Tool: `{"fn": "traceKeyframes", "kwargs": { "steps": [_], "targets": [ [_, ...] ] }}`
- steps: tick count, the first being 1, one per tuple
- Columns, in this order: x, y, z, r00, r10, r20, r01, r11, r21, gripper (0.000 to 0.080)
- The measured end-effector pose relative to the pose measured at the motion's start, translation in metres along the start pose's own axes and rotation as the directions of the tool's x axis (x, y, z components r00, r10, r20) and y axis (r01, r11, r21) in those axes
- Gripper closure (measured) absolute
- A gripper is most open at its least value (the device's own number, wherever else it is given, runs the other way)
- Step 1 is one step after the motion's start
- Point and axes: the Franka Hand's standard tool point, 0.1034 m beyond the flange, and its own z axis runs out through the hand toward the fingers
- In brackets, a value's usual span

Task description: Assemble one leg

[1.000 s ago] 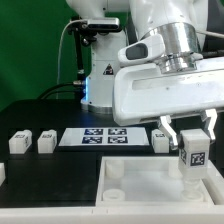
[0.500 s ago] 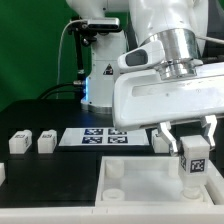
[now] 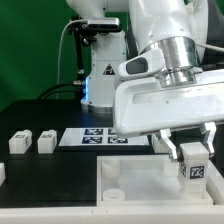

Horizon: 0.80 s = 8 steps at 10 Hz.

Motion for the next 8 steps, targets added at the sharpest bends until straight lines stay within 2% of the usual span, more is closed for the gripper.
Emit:
{"fn": "traceKeyframes", "kwargs": {
  "steps": [2, 3, 4, 5, 6, 8],
  "targets": [
    [-0.0005, 0.0, 0.0, 1.0, 0.0, 0.007, 0.0, 1.0, 0.001, 0.0505],
    [-0.002, -0.0003, 0.0007, 1.0, 0.0, 0.014, 0.0, 1.0, 0.003, 0.041],
    [-0.0021, -0.0002, 0.0007, 1.0, 0.0, 0.014, 0.0, 1.0, 0.003, 0.041],
    [-0.0024, -0.0002, 0.0008, 1.0, 0.0, 0.015, 0.0, 1.0, 0.003, 0.0234],
    [-0.0025, -0.0002, 0.0008, 1.0, 0.0, 0.015, 0.0, 1.0, 0.003, 0.0167],
    [-0.0027, -0.0002, 0.0009, 1.0, 0.0, 0.015, 0.0, 1.0, 0.003, 0.0155]
  ]
}}
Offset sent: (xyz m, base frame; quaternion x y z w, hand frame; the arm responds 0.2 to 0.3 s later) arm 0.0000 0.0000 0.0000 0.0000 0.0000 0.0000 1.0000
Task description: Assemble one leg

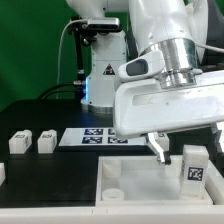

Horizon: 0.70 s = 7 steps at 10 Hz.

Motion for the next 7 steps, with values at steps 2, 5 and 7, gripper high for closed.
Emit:
{"fn": "traceKeyframes", "kwargs": {
  "steps": [2, 5, 7],
  "targets": [
    [0.0, 0.0, 0.0, 1.0, 0.0, 0.0, 0.0, 1.0, 0.0, 0.015],
    [-0.0001, 0.0, 0.0, 1.0, 0.0, 0.0, 0.0, 1.0, 0.0, 0.015],
    [-0.0005, 0.0026, 0.001, 0.998, 0.03, 0.046, -0.03, 1.0, 0.005, 0.015]
  ]
}}
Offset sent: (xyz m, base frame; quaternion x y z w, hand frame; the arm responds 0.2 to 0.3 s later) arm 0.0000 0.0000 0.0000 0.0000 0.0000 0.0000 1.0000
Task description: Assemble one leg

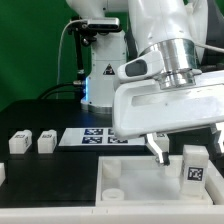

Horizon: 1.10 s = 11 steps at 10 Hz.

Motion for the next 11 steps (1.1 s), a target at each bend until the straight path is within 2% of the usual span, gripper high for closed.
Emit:
{"fn": "traceKeyframes", "kwargs": {
  "steps": [1, 2, 3, 5, 7, 9, 11],
  "targets": [
    [0.008, 0.003, -0.001, 0.999, 0.018, 0.045, -0.018, 1.0, 0.007, 0.015],
    [0.014, 0.012, -0.002, 0.998, 0.032, 0.044, -0.032, 0.999, 0.001, 0.015],
    [0.009, 0.014, 0.001, 0.991, 0.054, 0.121, -0.056, 0.998, 0.012, 0.015],
    [0.013, 0.004, -0.002, 0.937, 0.086, 0.339, -0.106, 0.993, 0.042, 0.015],
    [0.007, -0.002, -0.003, 0.847, 0.076, 0.526, -0.133, 0.989, 0.071, 0.015],
    [0.01, 0.0, 0.004, 0.834, 0.064, 0.547, -0.131, 0.988, 0.085, 0.015],
    [0.006, 0.005, 0.007, 0.851, 0.062, 0.522, -0.122, 0.989, 0.081, 0.015]
  ]
}}
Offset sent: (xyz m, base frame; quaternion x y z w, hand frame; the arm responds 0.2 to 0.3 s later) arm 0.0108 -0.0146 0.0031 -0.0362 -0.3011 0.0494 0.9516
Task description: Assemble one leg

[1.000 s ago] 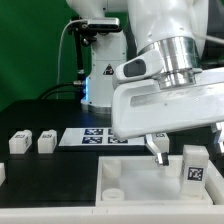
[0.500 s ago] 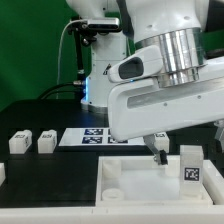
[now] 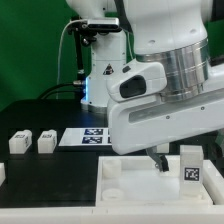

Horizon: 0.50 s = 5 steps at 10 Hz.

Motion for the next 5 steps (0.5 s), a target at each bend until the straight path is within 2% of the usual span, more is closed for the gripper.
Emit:
{"fn": "traceKeyframes", "kwargs": {
  "steps": [2, 4, 5],
  "targets": [
    [-0.0002, -0.0005, 0.0007, 1.0, 0.012, 0.002, -0.012, 1.0, 0.001, 0.0163],
    [-0.0005, -0.0006, 0.0011, 1.0, 0.028, 0.002, -0.028, 1.0, 0.001, 0.0503],
    [-0.0001, -0.0008, 0.001, 0.997, 0.075, 0.001, -0.075, 0.997, 0.001, 0.0503]
  ]
}}
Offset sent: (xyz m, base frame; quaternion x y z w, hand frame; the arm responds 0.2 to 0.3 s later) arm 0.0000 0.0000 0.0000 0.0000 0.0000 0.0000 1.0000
